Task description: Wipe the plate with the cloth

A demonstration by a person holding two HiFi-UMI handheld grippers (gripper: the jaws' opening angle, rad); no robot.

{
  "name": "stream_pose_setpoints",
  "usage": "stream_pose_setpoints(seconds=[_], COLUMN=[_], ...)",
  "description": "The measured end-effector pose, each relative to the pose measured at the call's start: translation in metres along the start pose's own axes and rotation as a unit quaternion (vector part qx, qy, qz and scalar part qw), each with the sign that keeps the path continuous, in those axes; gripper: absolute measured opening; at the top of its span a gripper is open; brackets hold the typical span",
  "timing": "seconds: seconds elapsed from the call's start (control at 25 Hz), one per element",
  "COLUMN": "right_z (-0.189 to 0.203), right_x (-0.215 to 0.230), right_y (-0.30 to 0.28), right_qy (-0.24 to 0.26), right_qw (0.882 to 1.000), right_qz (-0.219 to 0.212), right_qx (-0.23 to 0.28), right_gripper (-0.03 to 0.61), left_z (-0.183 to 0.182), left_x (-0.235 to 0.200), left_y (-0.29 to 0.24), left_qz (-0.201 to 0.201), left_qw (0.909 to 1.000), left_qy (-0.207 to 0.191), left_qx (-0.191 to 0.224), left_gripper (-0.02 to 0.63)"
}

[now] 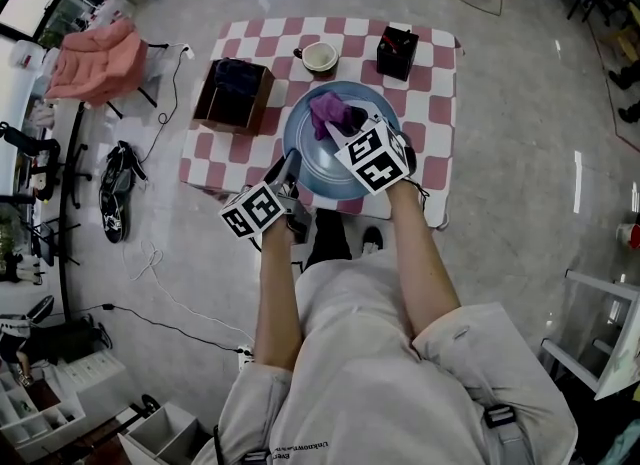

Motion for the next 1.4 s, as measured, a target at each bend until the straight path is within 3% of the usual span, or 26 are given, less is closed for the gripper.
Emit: stream_pose_setpoints(seconds=[0.24,0.88,1.2,1.4], right_z=[0.005,0.028,0.045,0.056], right_x=[0.012,0.026,0.033,0.034], right_y=[0.002,0.009,0.016,0.019], right_qy=[-0.041,-0.076,-0.068,-0.059], right_qw=[0.999,0.995,0.993,0.993], right_qz=[0.013,0.062,0.077,0.065], right_qx=[0.003,-0.023,-0.051,-0.074], right_gripper=[0.133,0.132,0.133,0.133], left_z=[0.0,0.001,-0.006,-0.018], left_x=[-0.005,-0.013,-0.022,-0.027], left_y=[0.004,0.011,0.012,0.014], left_qz=[-0.01,-0.001,0.005,-0.002], left_qw=[0.9999,0.9999,0.9993,0.9988], left_qy=[-0.008,0.008,0.03,0.031], left_qx=[0.0,0.006,0.024,0.039], left_gripper=[0.044,0.044,0.044,0.044])
Point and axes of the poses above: the fingertips, and each gripper's own axes: y backward along the fingers, x to its right, z out of its underside, the point moved 3 cm from there along y, backward along the fingers, and after that the axes turned 5 degrees about -x, right-handed, at the moved point
